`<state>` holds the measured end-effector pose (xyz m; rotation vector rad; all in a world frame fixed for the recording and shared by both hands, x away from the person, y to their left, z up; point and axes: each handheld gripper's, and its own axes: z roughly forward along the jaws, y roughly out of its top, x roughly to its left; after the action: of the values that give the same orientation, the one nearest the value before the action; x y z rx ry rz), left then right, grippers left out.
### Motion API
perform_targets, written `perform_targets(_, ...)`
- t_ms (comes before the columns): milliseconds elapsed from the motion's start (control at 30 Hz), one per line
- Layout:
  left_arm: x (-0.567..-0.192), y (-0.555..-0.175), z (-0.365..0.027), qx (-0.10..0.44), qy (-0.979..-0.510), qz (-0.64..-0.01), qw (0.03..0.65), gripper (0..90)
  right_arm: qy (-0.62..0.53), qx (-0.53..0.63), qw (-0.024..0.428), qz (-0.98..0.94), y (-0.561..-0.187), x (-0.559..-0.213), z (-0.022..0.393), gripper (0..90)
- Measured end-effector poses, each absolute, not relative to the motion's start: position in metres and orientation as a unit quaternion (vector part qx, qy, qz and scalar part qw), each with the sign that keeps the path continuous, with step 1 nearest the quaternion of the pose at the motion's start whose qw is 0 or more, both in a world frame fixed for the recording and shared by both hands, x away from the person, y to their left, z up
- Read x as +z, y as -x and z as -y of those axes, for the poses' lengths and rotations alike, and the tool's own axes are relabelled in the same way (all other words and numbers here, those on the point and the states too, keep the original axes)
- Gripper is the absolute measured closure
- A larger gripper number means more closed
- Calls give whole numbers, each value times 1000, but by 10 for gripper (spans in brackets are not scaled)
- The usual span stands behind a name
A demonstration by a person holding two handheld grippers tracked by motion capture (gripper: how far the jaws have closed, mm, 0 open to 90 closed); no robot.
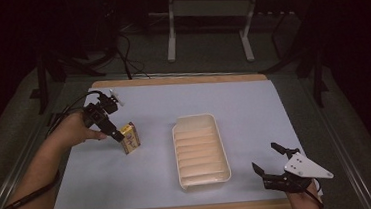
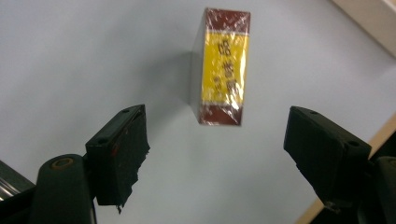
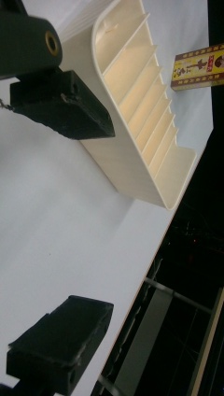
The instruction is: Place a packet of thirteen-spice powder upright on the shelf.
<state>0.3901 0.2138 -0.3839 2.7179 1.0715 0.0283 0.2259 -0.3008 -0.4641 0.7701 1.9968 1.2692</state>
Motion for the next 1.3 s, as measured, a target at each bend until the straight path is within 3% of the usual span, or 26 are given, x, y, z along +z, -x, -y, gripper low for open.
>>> perform_targets(100, -387, -395, -213, 7, -924, -366, 113, 326, -293, 482, 320, -761, -226, -464, 301, 138)
perform_targets(300, -395, -400, -211, 1, -928, -359, 102, 416, -295, 483, 316, -762, -227, -465, 301, 139)
perform_targets(667, -402, -407, -200, -1, -934, -349, 78, 471, -297, 482, 312, -763, -227, -466, 302, 140)
perform_targets(1067, -409, -407, -200, -24, -940, -334, 64, 651, -296, 479, 310, -766, -228, -467, 302, 140)
perform_targets(1300, -401, -403, -200, -6, -944, -322, 76, 674, -296, 479, 309, -766, -228, -467, 302, 141)
